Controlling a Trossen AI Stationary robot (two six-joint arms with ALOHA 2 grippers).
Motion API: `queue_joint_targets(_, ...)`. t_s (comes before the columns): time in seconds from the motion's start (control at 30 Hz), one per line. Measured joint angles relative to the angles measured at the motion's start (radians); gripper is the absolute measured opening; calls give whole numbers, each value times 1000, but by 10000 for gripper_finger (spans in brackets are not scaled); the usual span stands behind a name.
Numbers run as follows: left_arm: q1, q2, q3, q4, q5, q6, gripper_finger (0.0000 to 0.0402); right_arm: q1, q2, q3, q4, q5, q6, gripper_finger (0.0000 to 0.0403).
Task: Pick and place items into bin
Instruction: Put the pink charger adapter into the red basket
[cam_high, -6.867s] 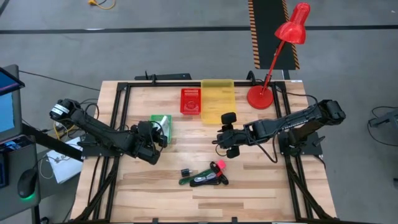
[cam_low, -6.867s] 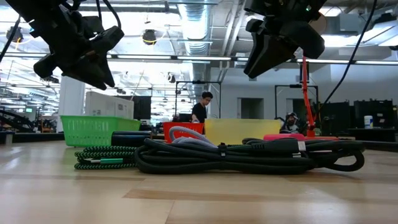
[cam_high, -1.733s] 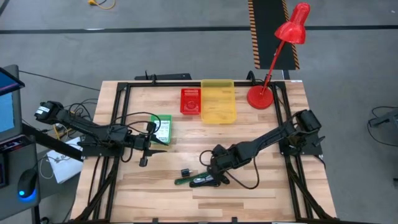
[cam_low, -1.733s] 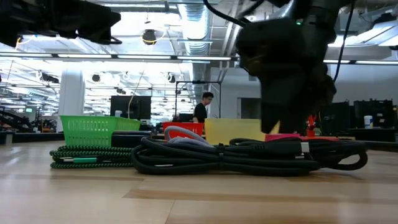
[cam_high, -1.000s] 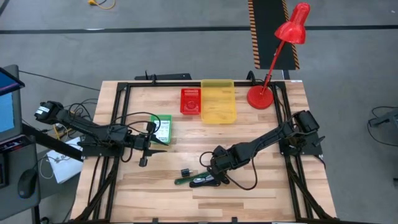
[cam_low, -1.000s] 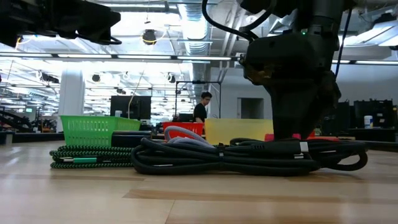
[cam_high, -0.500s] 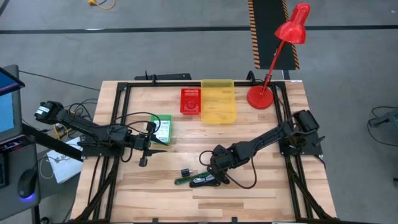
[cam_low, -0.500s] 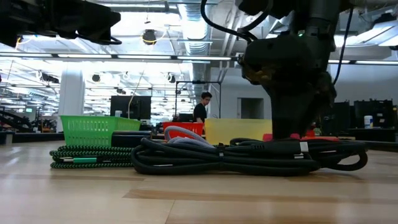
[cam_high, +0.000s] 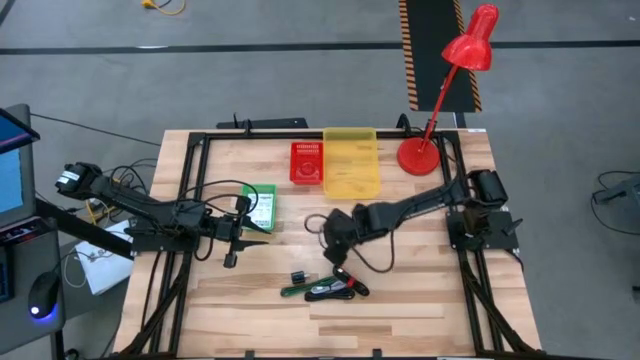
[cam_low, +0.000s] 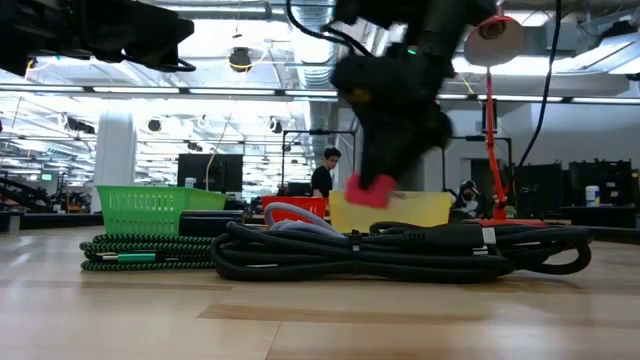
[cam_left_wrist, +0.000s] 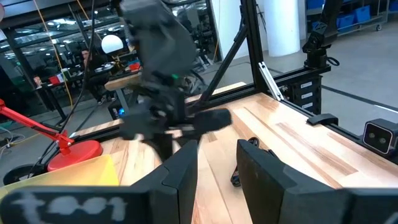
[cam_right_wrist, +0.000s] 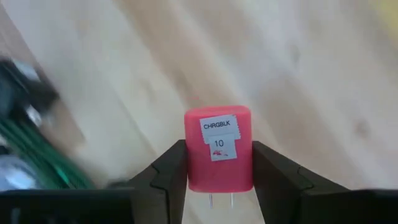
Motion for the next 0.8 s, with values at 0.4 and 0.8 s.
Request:
queue_joint_targets(0.4, 1, 0, 0, -2, 0, 0, 103, -222, 0, 207, 96, 40, -355, 138)
queue_joint_targets(0.8, 0, 0, 0, -4, 0, 0, 103, -441, 1, 226, 290, -108, -446, 138)
